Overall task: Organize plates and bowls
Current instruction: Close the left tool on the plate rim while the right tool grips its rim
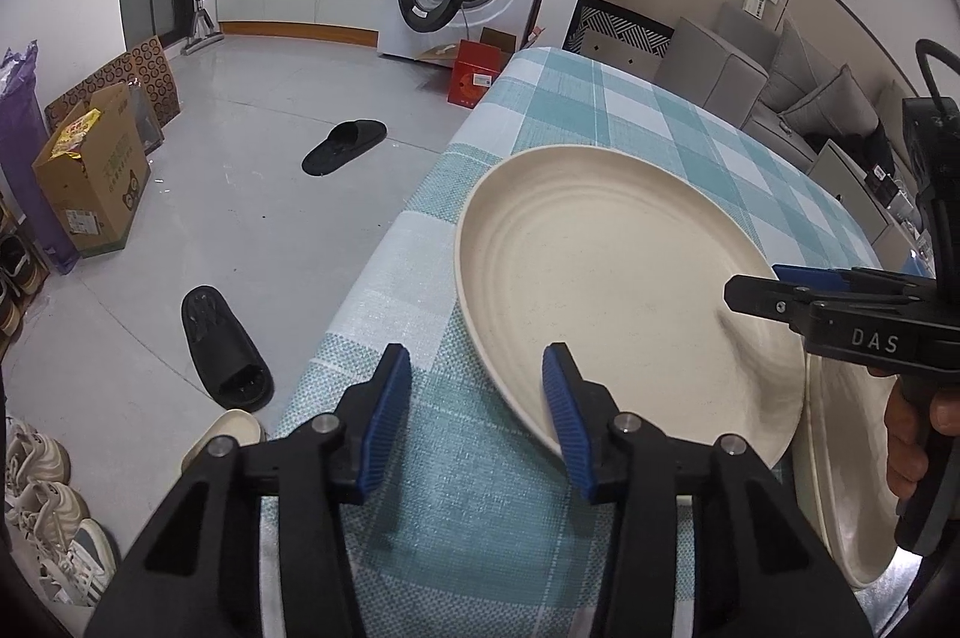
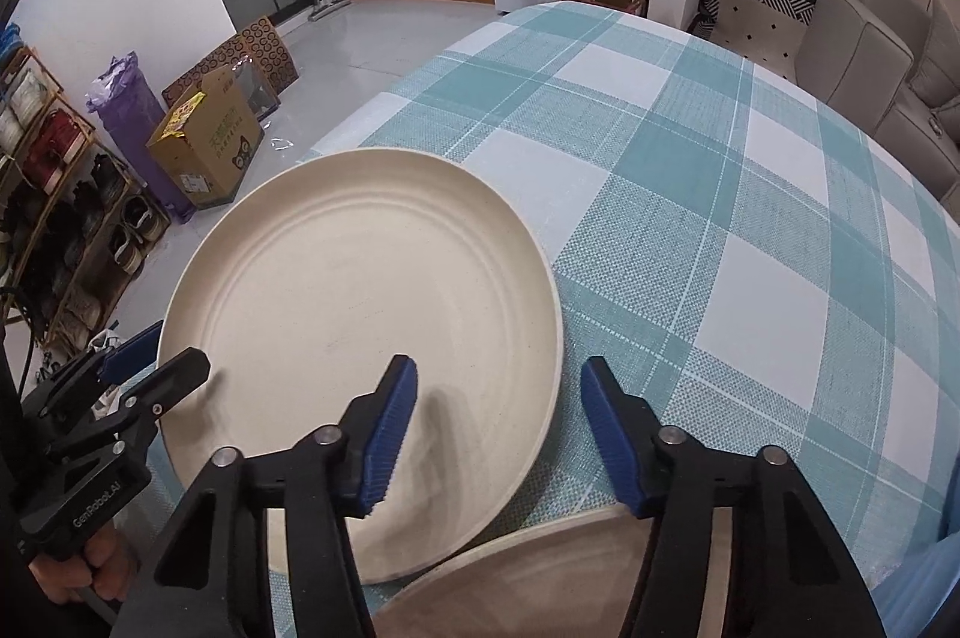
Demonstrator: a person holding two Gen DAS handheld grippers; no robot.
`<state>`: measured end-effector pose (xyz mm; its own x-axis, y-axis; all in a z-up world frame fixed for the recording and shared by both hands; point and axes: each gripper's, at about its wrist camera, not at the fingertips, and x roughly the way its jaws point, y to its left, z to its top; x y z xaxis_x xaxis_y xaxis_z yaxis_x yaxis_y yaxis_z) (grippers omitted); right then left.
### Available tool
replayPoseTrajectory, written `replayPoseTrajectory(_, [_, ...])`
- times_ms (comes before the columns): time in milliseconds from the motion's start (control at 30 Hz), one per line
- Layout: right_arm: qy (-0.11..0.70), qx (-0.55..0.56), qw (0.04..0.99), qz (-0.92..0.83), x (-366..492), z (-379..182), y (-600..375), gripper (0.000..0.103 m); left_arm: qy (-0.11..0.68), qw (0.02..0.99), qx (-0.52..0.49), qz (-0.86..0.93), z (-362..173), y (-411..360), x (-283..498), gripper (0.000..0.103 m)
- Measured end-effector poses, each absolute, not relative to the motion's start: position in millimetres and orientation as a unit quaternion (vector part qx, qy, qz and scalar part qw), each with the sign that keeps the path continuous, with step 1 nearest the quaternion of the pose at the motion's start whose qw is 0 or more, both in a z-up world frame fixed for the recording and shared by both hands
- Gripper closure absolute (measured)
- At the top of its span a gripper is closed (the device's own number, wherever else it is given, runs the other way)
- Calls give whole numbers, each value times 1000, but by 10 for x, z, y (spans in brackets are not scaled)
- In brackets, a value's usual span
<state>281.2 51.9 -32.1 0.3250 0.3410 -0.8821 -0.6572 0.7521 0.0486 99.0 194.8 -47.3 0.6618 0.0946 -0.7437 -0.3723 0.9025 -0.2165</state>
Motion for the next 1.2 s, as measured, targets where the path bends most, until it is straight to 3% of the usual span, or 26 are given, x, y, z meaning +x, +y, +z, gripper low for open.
replayPoseTrajectory(133, [489,-160,799,311,2810,-327,516,49,387,896,-175,126,-467,1931,982,63])
replayPoseTrajectory(200, [485,-160,802,312,2794,-312,505,58,387,897,-173,124,-464,1921,980,66])
replayPoseTrajectory(667, [482,-169,808,292,2797,-301,454,88,391,898,-172,105,-466,1854,990,76])
replayPoseTrajectory(1200, [467,-181,816,289,2747,-258,448,93,388,901,-157,113,-436,1826,968,77])
